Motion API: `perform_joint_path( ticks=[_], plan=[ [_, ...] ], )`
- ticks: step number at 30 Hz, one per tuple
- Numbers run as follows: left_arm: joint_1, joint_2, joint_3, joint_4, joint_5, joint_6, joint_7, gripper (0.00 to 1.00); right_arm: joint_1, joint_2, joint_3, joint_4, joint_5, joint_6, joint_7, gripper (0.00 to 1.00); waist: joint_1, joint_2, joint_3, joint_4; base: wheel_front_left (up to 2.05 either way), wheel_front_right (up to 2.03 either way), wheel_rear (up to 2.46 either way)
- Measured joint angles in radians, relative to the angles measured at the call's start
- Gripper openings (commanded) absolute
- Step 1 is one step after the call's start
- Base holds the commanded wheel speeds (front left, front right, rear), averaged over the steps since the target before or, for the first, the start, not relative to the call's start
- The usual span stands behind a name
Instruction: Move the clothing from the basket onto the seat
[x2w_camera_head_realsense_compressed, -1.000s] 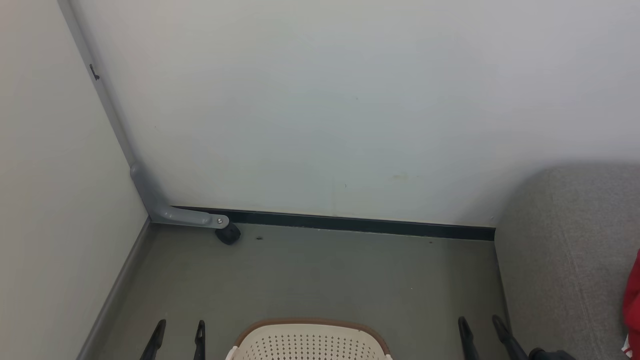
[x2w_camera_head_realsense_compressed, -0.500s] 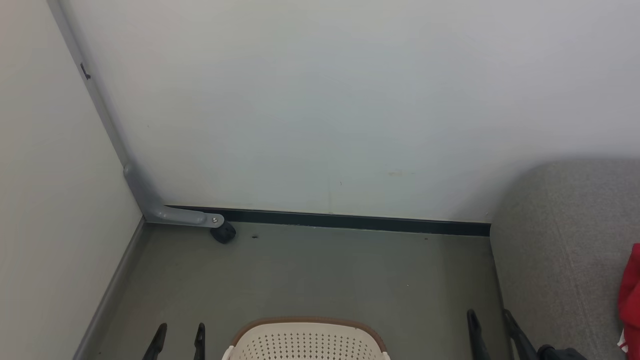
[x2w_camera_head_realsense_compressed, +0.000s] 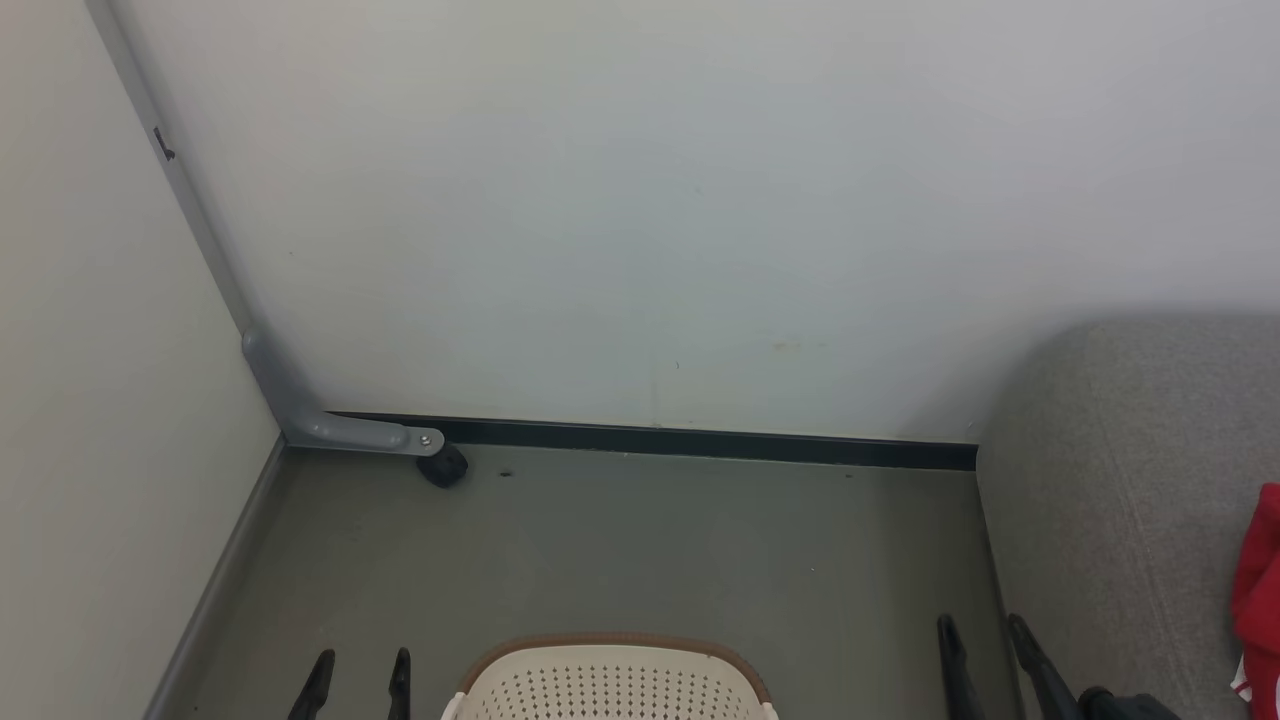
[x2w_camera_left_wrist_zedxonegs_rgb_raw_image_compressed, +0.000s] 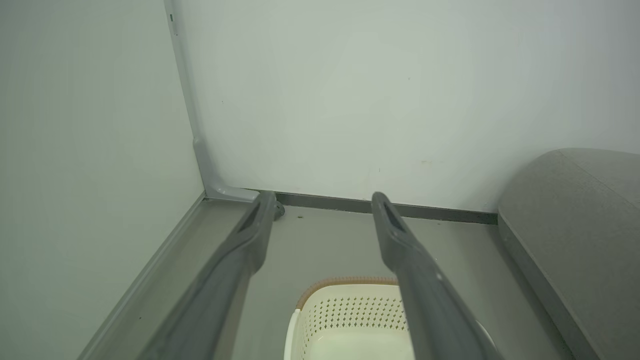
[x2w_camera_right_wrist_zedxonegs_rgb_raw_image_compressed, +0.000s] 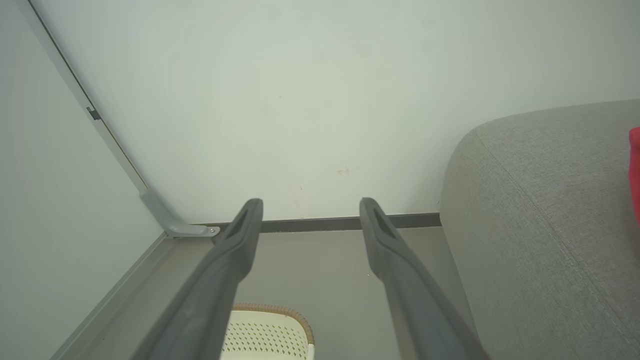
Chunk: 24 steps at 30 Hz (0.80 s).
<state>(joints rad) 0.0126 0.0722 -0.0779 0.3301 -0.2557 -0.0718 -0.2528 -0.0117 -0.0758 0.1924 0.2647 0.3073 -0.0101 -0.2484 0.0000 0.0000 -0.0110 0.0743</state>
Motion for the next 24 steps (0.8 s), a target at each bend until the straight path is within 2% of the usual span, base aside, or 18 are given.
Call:
perform_joint_path(
  ticks=[1,2,11,24],
  plan=[
    [0.000,-0.001,0.001,0.000,0.000,0.000,0.000,1.00,0.000,0.001,-0.001,0.000,0.000,0.000,0.000,1.00,0.0000,0.0000,0.000,0.000,0.00,0.00,0.00],
    [0.000,-0.003,0.001,0.000,-0.002,0.000,0.000,0.00,0.000,0.002,-0.002,0.002,0.000,0.000,0.000,0.00,0.0000,0.0000,-0.001,-0.001,0.00,0.00,0.00],
    [0.034,-0.014,0.002,0.063,-0.012,0.001,0.014,0.00,0.044,0.010,-0.002,0.067,0.021,0.002,0.011,0.00,0.0000,0.0000,-0.001,-0.002,0.00,0.00,0.00],
    [0.029,-0.015,0.030,0.066,-0.211,0.000,0.072,0.00,0.037,0.013,-0.054,0.067,0.213,0.019,0.065,0.00,0.0000,0.0000,0.001,-0.014,0.00,0.00,0.00]
  ],
)
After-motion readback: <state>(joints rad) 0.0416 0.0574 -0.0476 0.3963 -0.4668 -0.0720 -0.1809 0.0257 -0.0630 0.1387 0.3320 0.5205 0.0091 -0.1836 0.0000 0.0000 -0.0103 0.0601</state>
